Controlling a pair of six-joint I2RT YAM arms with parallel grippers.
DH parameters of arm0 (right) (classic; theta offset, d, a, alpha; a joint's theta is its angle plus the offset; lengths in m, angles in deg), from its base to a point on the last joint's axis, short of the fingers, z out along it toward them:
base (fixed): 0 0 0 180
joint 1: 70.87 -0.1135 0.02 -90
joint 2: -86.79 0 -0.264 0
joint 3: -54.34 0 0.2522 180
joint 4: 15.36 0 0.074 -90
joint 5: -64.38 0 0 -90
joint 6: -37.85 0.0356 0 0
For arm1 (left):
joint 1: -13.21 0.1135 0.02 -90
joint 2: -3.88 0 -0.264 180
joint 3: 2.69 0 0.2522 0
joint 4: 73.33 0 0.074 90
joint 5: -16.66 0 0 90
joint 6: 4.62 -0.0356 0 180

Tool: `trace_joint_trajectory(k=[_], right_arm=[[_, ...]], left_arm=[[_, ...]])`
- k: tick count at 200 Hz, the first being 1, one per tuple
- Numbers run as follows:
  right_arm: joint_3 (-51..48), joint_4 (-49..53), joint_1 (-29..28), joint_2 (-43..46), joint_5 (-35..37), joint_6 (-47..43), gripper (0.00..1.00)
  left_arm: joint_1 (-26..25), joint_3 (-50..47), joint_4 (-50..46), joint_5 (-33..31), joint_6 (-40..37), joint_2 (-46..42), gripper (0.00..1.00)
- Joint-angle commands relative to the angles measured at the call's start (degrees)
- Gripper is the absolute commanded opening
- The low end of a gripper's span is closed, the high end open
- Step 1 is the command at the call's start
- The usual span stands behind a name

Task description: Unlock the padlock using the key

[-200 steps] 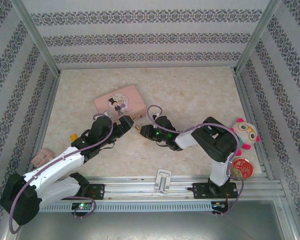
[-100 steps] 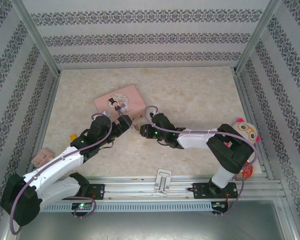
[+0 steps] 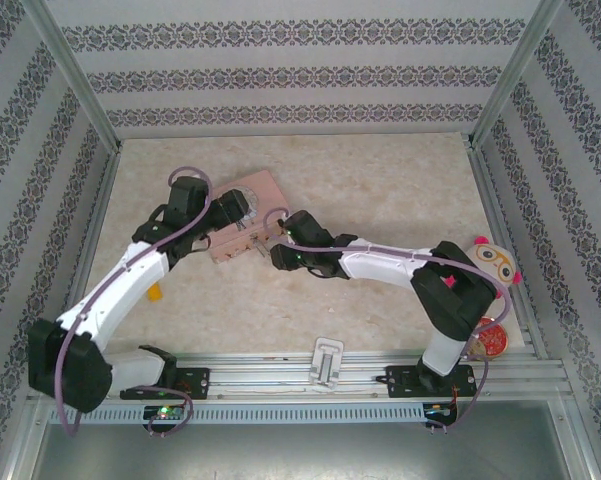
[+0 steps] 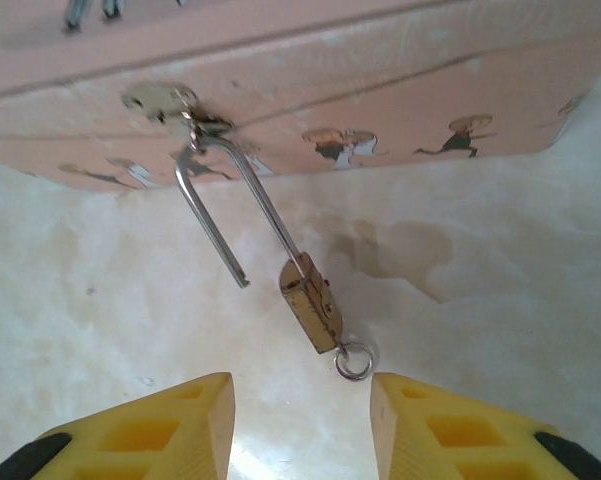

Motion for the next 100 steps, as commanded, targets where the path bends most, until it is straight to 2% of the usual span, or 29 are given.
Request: trace_joint_trajectory(k=[1,34,100], right_arm=[[3.3,4.2,-0.3,-3.0,-0.5,-3.3,0.41],[6.5,6.2,-0.3,-6.3,-0.9,-4.8,0.42],[9.2,6.6,0.5,-10.0,-2.8,-5.9,0.41]], left_arm=[[3.3,4.7,-5.8,0.9,-8.9,5.1,0.99],[6.3,10.3,-6.9,1.7,-13.3,13.3,0.99],[10.8,18.8,-4.7,1.3,-18.4,24.0,0.99]])
